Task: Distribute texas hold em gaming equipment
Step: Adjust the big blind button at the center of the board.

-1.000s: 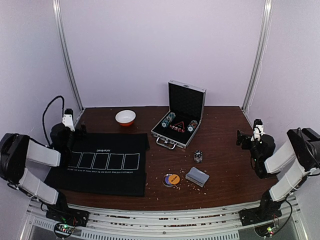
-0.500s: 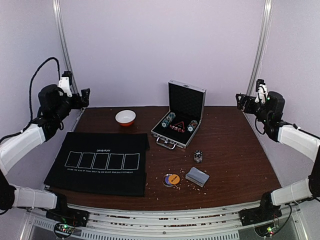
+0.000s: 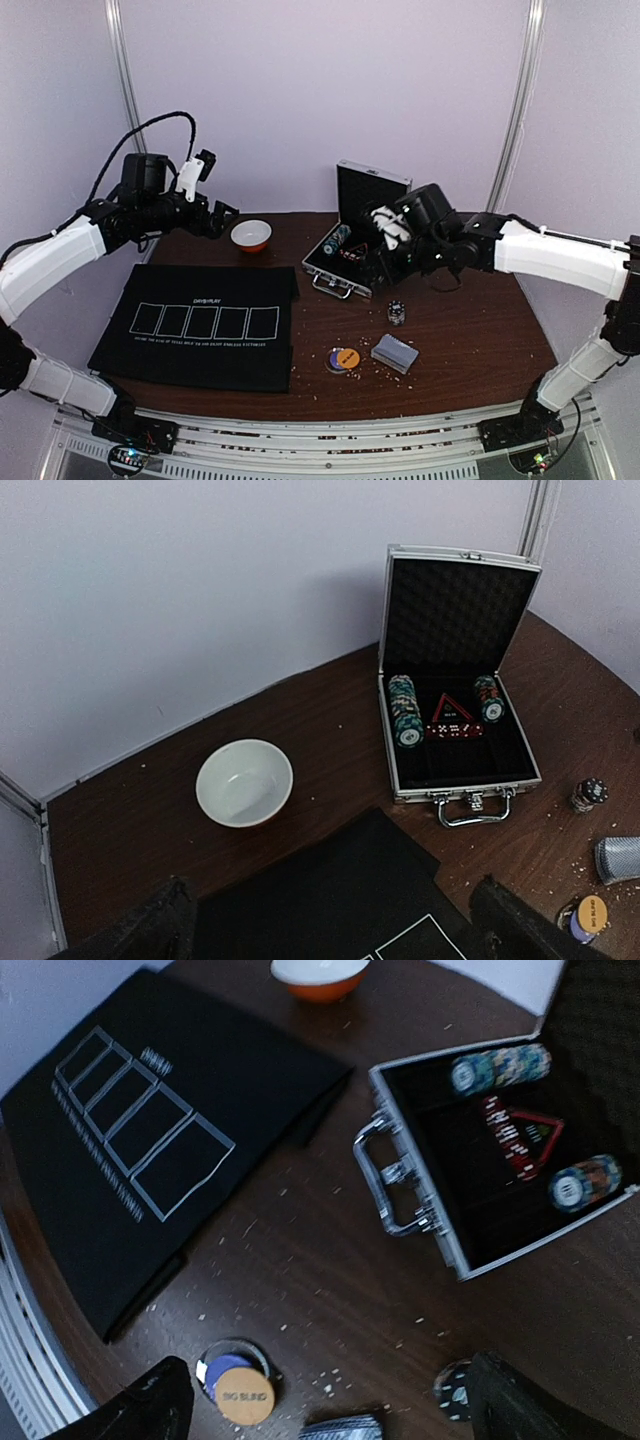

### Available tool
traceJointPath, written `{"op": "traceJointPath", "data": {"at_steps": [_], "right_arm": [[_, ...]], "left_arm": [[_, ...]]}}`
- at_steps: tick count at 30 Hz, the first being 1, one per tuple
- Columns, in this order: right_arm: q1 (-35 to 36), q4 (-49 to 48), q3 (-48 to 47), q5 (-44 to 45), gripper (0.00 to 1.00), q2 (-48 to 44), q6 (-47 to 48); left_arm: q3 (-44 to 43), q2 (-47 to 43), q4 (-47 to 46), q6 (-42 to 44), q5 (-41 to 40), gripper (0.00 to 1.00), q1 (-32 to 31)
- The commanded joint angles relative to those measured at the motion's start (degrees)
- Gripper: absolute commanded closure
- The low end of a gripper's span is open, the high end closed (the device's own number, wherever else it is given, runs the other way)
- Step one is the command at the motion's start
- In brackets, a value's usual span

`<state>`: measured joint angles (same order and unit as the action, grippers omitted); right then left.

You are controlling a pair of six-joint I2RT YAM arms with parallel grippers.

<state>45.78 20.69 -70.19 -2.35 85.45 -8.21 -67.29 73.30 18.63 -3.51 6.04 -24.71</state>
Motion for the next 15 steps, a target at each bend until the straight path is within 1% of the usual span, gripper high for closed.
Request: {"op": "traceJointPath", "data": {"at_steps": [1, 4, 8, 11, 15], "right_arm": [[7.8, 6.5, 0.9, 1.1, 0.03, 6.8, -1.1], [11.0, 7.9, -3.2, 1.5, 0.02, 14.3, -2.9], [13.9, 13.1, -10.3, 3.6, 0.03, 23.6, -4.7], [15.4, 14.2, -12.0, 4.8, 0.03, 27.2, -5.5], [15.5, 14.9, -13.0, 5.8, 0.1, 29.2, -7.1]], "left_arm": [[0.3, 1.4, 2.6, -4.2, 2.6, 0.02, 0.2], [1.5, 2.3, 3.2, -5.4, 2.9, 0.02, 0.2], [3.0, 2.0, 3.2, -6.6, 3.7, 0.02, 0.2], [3.6, 1.9, 3.2, -6.5, 3.8, 0.02, 0.2], [3.6, 2.0, 3.1, -6.3, 3.4, 0.02, 0.2]]}}
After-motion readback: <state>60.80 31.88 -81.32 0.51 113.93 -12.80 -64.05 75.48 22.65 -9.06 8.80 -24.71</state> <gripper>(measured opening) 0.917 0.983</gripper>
